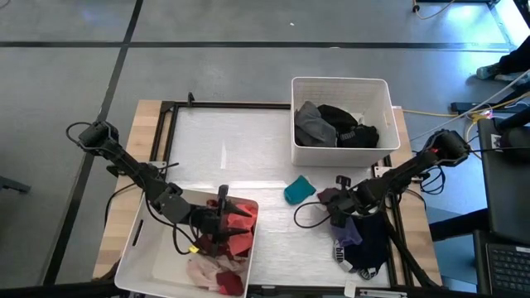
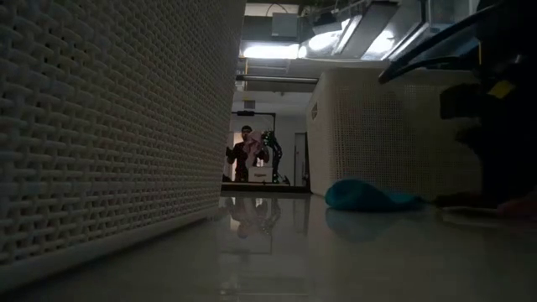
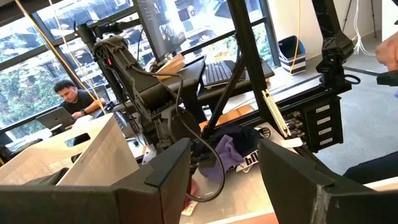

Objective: Sort clothes
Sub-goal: Put the red sock into the bottom white bin

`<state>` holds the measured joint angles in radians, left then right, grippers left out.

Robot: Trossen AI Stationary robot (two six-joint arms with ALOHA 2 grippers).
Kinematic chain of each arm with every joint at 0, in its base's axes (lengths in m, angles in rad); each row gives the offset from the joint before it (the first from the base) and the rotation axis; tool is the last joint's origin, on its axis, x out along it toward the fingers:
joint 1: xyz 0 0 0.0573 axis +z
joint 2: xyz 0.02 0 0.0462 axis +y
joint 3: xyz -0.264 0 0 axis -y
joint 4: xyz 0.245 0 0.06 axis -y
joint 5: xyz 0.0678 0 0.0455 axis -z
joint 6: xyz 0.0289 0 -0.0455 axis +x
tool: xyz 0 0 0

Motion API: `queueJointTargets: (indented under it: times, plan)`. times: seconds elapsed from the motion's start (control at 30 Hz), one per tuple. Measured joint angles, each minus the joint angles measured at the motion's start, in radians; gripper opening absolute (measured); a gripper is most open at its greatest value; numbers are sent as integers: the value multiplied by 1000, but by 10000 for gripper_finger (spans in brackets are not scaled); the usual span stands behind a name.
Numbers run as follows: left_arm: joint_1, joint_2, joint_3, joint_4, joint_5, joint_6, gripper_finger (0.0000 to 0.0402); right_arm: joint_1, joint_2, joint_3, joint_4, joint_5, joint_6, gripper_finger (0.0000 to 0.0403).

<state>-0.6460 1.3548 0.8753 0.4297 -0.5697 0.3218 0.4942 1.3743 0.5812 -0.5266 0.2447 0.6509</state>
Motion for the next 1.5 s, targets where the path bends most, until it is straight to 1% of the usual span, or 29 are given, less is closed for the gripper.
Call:
queueJointTargets:
  times: [0.07,0.1,0.13,0.27,0.37,0.5,0.6,0.7,0.83,0.9,0.97,1.07,1.17,1.33,1.4,1.5]
  plan:
    - [0,0,0,0,0,0,180,0,0,4,-2,-1,-11,21]
    - [0,0,0,0,0,0,180,0,1,8,-4,-1,-25,13]
    - [0,0,0,0,0,0,180,2,2,13,-6,-1,-29,11]
    - [0,0,0,25,0,7,180,3,4,75,-43,20,-48,27]
    - [-5,-2,0,43,0,15,180,4,4,161,-86,31,-65,20]
    - [-24,-25,0,45,-13,15,180,4,4,310,-137,32,-139,7]
    - [-49,-43,0,44,-52,13,180,4,3,428,-156,40,-186,14]
    - [-83,-60,1,-11,-100,-26,180,4,3,532,-130,54,-242,20]
    - [-126,-83,1,-47,-167,-23,180,3,2,602,19,60,-357,15]
    - [-146,-98,1,-63,-213,-22,180,3,2,606,160,65,-445,13]
    - [-168,-108,1,-83,-258,-26,180,3,7,595,338,77,-532,14]
    - [-183,-113,1,-72,-304,0,180,-3,40,588,558,53,-636,21]
    - [-184,-114,1,-52,-348,19,180,-28,97,587,718,-14,-684,25]
    - [-184,-123,1,-44,-403,23,180,-84,220,588,946,-160,-683,26]
    - [-184,-134,1,-44,-424,22,180,-97,272,603,1011,-198,-683,27]
    - [-184,-156,1,-43,-430,17,180,-105,344,627,1111,-232,-682,27]
